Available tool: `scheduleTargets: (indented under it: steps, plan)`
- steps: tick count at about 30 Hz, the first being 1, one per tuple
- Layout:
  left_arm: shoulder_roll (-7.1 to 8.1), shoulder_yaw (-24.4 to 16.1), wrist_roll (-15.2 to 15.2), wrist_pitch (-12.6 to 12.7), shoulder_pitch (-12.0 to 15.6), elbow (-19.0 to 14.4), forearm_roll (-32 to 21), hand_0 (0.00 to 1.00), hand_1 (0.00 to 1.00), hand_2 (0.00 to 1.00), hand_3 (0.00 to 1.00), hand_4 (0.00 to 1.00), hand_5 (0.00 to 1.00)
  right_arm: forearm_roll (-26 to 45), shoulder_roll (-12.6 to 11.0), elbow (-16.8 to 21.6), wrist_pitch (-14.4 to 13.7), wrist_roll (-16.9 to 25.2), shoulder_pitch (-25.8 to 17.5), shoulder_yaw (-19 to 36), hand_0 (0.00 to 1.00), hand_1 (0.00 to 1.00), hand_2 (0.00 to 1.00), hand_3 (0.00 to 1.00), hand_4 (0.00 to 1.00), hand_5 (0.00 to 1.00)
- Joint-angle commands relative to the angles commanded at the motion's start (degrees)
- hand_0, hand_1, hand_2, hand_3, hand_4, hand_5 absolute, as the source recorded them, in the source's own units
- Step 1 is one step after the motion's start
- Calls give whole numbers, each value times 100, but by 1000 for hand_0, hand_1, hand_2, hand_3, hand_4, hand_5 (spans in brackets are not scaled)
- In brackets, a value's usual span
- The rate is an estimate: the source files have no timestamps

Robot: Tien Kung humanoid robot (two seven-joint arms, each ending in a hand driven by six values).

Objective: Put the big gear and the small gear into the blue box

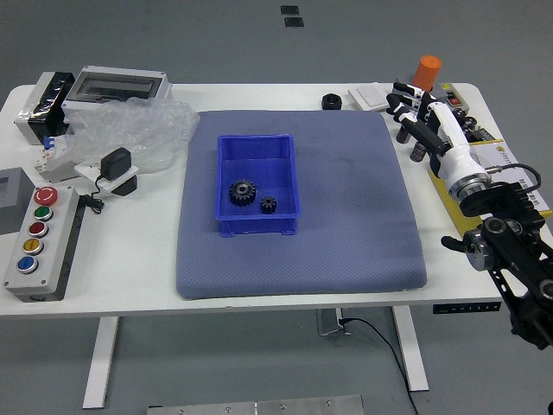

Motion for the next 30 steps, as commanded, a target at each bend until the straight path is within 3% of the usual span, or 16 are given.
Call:
scheduleTargets:
  steps: [30]
  plan:
    - [-43, -72, -9, -1, 40, 0, 38, 732, 682, 720, 716, 443, 12, -21, -39, 6, 17, -15, -83, 117, 814, 744, 809, 834, 766, 575]
